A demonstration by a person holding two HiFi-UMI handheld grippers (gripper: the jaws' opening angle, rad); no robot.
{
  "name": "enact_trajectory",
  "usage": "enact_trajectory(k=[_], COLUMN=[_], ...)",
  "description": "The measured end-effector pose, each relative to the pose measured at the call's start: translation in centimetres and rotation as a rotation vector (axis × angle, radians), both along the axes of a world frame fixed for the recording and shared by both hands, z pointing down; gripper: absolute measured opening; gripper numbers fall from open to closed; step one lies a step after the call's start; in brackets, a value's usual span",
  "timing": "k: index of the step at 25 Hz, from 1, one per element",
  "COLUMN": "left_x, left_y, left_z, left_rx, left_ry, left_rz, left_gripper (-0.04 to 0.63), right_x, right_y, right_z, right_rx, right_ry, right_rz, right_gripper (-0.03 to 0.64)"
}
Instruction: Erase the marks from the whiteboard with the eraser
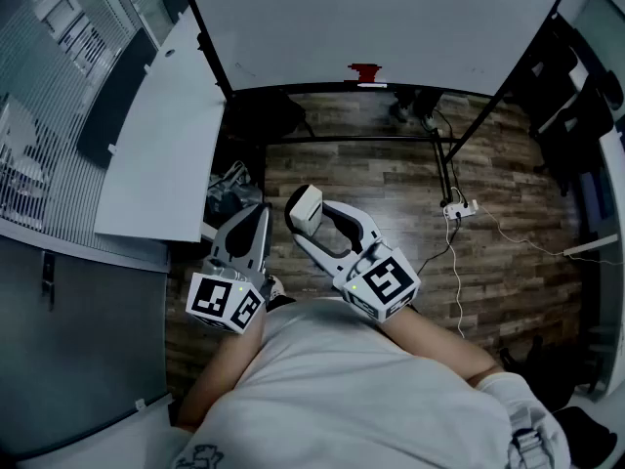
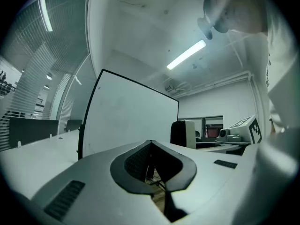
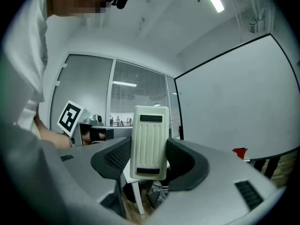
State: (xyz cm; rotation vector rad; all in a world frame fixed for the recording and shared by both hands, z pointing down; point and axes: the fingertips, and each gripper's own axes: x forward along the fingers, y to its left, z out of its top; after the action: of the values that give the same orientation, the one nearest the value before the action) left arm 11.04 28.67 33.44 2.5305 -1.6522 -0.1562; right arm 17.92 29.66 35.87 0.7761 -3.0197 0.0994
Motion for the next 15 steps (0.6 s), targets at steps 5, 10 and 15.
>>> enact_trajectory(k=[5,10,15], left_x=[-0.7,-1.4,-3.4], left_y=[0.2,0.4,-0.3], left_z=[0.2,-0.1,0.1], left_rx=[0.006,0.004,0.000], left_ry=[0.003,0.007,0.020], left_rz=[0.004,0.010,0.011], left_gripper=[0.008,0.008,0.008], right_x=[-0.8,-1.7,-3.5], right_y=[0.3,0.5,-0.2], right_z=[-0.1,0.0,0.1], right_rx=[0.007,0.002,0.003], right_ry=[0.007,0.009,0.012], right_rz=[-0.016,-0.004,-0.005], right_gripper=[0.235,0.235,0.235])
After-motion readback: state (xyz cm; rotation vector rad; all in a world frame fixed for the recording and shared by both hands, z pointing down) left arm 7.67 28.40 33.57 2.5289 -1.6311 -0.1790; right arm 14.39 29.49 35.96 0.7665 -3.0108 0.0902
